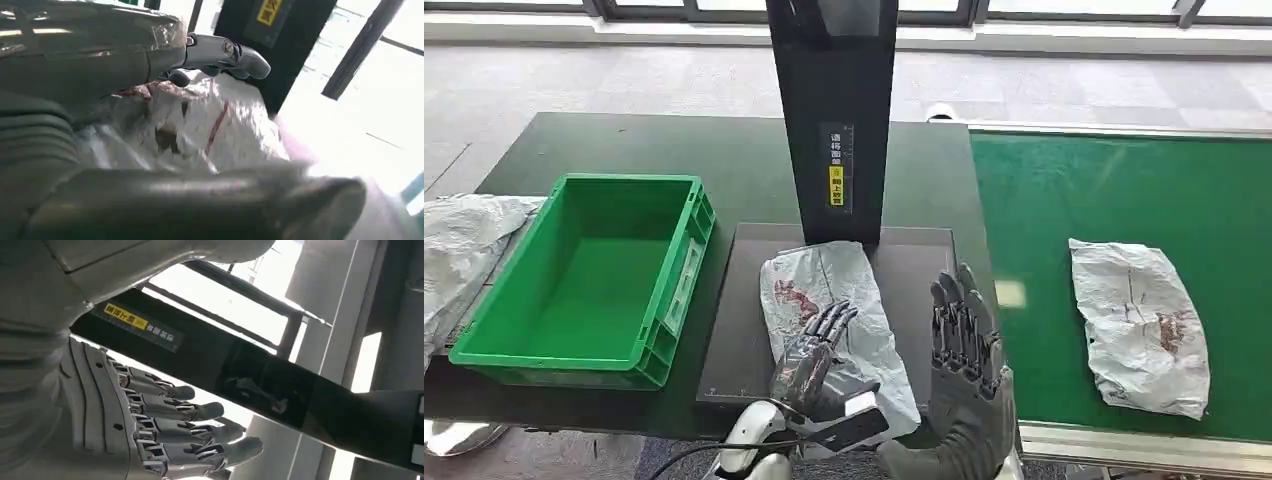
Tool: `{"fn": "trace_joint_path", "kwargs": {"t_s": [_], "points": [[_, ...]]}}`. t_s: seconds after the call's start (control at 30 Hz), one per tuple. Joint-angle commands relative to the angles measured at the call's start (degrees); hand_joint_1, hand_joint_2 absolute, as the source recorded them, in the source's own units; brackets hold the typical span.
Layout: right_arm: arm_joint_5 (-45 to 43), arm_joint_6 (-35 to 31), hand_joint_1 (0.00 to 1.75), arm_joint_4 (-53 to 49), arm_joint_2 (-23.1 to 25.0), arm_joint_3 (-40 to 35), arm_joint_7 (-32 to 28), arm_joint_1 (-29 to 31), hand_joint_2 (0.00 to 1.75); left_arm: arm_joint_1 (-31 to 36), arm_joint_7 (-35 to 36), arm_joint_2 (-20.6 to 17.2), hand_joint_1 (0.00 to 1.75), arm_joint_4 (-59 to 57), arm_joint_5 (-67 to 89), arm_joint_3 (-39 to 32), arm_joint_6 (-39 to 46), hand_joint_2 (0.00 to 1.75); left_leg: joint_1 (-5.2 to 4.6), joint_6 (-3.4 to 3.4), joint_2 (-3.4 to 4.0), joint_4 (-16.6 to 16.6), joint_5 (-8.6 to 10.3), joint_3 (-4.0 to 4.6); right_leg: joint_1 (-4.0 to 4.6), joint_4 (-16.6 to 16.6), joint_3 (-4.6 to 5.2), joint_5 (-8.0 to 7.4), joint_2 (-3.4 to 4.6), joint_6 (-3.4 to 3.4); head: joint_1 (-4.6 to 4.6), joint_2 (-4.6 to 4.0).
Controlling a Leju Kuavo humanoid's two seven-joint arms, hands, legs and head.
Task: Moved the parcel from conveyor to table for the left to box.
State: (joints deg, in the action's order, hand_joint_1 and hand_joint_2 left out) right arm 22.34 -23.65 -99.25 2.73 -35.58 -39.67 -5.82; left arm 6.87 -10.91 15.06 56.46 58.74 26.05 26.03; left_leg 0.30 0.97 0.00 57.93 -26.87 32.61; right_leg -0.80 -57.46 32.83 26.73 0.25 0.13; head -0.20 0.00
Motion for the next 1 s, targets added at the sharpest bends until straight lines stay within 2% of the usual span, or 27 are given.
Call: {"fn": "trace_joint_path", "kwargs": {"t_s": [0.03,0.1,0.3,0.43,0.53,0.57,0.6,0.67,0.7,0.73,0.77,0.8,0.9,0.93,1.0], "points": [[0.8,1.2,0.0,-2.3,-1.0,0.6,-0.3,0.1,1.75,3.2,1.9,3.6,0.0,-8.0,2.5,0.3,-0.9,1.75,0.03,-0.04,-0.16,0.0,0.05,0.03,0.04,0.1,-0.06,-0.02,-0.19,0.0,0.0,0.0],[2.2,2.1,0.0,-3.2,-0.3,1.5,-0.3,-0.8,1.75,4.0,5.6,4.2,0.0,-10.3,9.0,0.1,-3.4,1.75,0.01,-0.04,-0.19,0.0,0.04,0.04,0.02,0.0,-0.04,0.01,-0.22,0.0,0.0,0.0],[3.0,3.8,0.0,-4.4,0.4,2.6,-0.3,-1.5,1.75,5.6,8.9,4.9,0.0,-15.4,15.4,-0.4,-4.8,1.75,0.04,-0.05,-0.28,-0.1,0.09,-0.01,0.05,0.2,-0.12,-0.02,-0.32,-0.01,0.0,0.0],[2.3,6.4,0.0,-4.1,0.7,3.5,-0.3,-0.6,1.75,6.8,13.0,4.9,0.0,-19.4,19.2,0.3,-5.8,1.75,0.03,-0.05,-0.27,0.0,0.08,0.02,0.05,0.1,-0.11,-0.02,-0.3,0.0,0.0,0.0],[1.4,7.7,0.0,-3.7,0.7,3.5,-0.3,0.6,1.75,7.2,14.2,4.9,0.0,-21.8,20.6,-0.3,-4.7,1.75,-0.03,-0.06,-0.08,0.0,0.04,-0.27,-0.02,0.1,-0.31,-0.01,-0.1,0.03,0.0,0.0],[1.3,7.7,0.0,-3.5,0.7,3.6,-0.3,0.8,1.75,7.0,13.4,4.9,0.38,-21.1,20.8,-0.4,-2.2,1.75,0.01,-0.11,-0.06,0.0,0.02,-0.3,0.02,0.1,-0.37,-0.04,-0.08,0.05,0.0,0.0],[1.3,8.0,0.0,-3.4,0.8,3.6,-0.3,1.0,1.75,6.9,13.3,4.9,1.75,-20.5,20.6,-0.9,-1.8,1.75,0.0,-0.17,-0.05,-0.1,0.03,-0.29,0.01,0.1,-0.43,-0.04,-0.08,0.1,0.0,0.0],[1.3,8.8,0.0,-3.2,1.1,4.0,-0.3,1.2,1.75,6.4,14.0,4.8,1.75,-18.4,21.6,-1.8,-2.2,1.75,0.01,-0.18,0.04,-0.1,-0.02,0.06,0.02,0.2,-0.48,-0.05,-0.01,0.12,-0.02,0.0],[1.4,9.1,0.0,-3.1,1.2,4.1,-0.3,1.3,1.75,6.0,14.0,4.7,1.75,-17.6,22.3,-2.0,-3.1,1.75,0.02,-0.39,0.03,0.0,-0.37,-0.11,0.02,0.1,-0.66,0.15,-0.03,0.09,0.0,0.0],[1.5,9.1,0.0,-3.1,1.2,4.2,-0.3,1.3,1.75,6.0,14.0,4.7,1.75,-17.6,22.6,-2.1,-3.3,1.75,0.04,-0.4,0.04,-0.1,-0.13,0.24,0.05,0.2,-0.33,-0.1,-0.04,0.07,0.0,0.0],[3.9,5.9,0.0,-3.7,2.5,6.3,-0.3,0.2,1.75,6.4,14.1,4.9,1.75,-18.3,23.1,-2.2,-3.7,1.75,0.0,-0.37,0.01,-0.1,-0.25,-0.08,0.0,0.1,-0.62,0.06,-0.06,0.12,0.0,0.0],[5.1,8.1,0.0,-6.5,3.3,8.4,-0.3,-2.0,1.75,8.6,14.3,4.9,1.75,-20.3,24.3,2.0,-5.7,1.75,0.01,-0.25,0.0,-0.1,-0.07,-0.04,0.01,0.2,-0.59,0.0,-0.07,0.13,0.0,0.0],[6.1,10.6,0.0,-8.9,4.4,10.3,-0.3,-3.6,1.75,10.1,16.2,4.9,1.75,-21.7,21.2,5.7,-5.2,1.75,0.02,-0.2,-0.25,-0.1,0.03,0.05,0.03,0.2,-0.61,0.02,-0.32,0.12,0.0,0.0],[6.1,10.6,0.0,-8.9,4.4,10.3,-0.3,-3.6,1.75,10.1,16.2,4.9,1.75,-21.7,21.2,5.7,-5.2,1.75,-0.01,-0.18,-0.31,0.0,0.0,-0.51,-0.01,0.1,-0.68,0.1,-0.37,0.12,-0.02,-0.02],[6.3,11.3,0.0,-9.1,5.2,10.6,-0.3,-3.7,1.75,10.9,16.6,4.9,1.75,-23.2,19.8,7.1,-4.1,1.75,0.02,-0.21,-0.32,-0.1,0.09,-0.56,0.02,0.2,-0.66,0.0,-0.39,0.12,0.0,0.0]]}}
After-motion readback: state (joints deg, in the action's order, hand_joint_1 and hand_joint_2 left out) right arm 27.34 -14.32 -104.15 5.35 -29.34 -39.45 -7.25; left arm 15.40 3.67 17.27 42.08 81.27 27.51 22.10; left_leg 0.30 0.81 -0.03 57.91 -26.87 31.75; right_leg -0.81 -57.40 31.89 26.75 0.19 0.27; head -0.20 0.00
